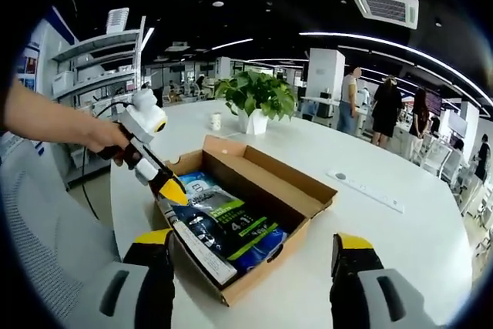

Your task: Operate the shoe box by opening the lid, removing the specified soft item, and placing it in the target area until the item is outside and the box remains undamaged.

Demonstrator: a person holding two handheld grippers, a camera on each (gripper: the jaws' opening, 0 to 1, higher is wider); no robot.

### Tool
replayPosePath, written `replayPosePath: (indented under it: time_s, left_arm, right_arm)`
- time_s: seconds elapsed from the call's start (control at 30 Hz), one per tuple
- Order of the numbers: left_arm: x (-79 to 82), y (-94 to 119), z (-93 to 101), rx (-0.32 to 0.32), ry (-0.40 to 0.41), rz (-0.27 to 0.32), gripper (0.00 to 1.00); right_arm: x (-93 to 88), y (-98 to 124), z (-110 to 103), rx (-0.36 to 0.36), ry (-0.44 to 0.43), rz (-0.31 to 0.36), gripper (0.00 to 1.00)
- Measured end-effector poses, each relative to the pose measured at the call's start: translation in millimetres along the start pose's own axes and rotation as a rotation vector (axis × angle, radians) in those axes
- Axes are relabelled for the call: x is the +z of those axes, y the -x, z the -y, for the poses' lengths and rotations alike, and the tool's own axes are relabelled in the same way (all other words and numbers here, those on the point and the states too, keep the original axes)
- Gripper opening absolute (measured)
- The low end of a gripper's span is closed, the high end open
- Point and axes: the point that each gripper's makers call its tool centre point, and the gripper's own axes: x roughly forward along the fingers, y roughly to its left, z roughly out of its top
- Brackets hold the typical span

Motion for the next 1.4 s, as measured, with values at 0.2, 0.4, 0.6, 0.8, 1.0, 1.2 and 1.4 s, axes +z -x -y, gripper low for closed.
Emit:
replayPosePath:
  time_s: [0.2, 0.4, 0.6, 0.8, 1.0, 1.2, 1.4]
  left_arm:
    - [-3.4, -4.7, 2.6, -0.017, 0.030, -0.033, 0.41]
    - [-5.2, -11.7, 7.5, -0.071, 0.167, -0.057, 0.31]
    - [-4.5, -16.8, 8.3, -0.092, 0.208, -0.061, 0.21]
    - [-5.5, -18.8, 9.6, -0.119, 0.226, -0.053, 0.14]
    - [-2.4, -14.0, 9.9, -0.141, 0.209, -0.017, 0.01]
    - [-0.3, -5.7, 8.8, -0.135, 0.240, -0.011, 0.00]
    - [4.2, 0.1, 12.1, -0.136, 0.252, 0.001, 0.00]
  right_arm:
    - [-3.8, -0.2, -1.8, 0.005, -0.016, -0.010, 0.83]
    - [-8.6, -1.4, -4.1, 0.008, -0.028, -0.019, 0.83]
    - [-8.5, -3.5, -11.7, 0.026, 0.005, -0.017, 0.84]
    - [-12.4, -6.3, -15.8, 0.038, 0.013, -0.031, 0.84]
    - [-16.5, -9.0, -22.0, 0.056, 0.032, -0.042, 0.83]
    - [-17.7, -10.2, -26.5, 0.065, 0.047, -0.048, 0.83]
    - [-18.0, -10.9, -28.2, 0.068, 0.059, -0.048, 0.83]
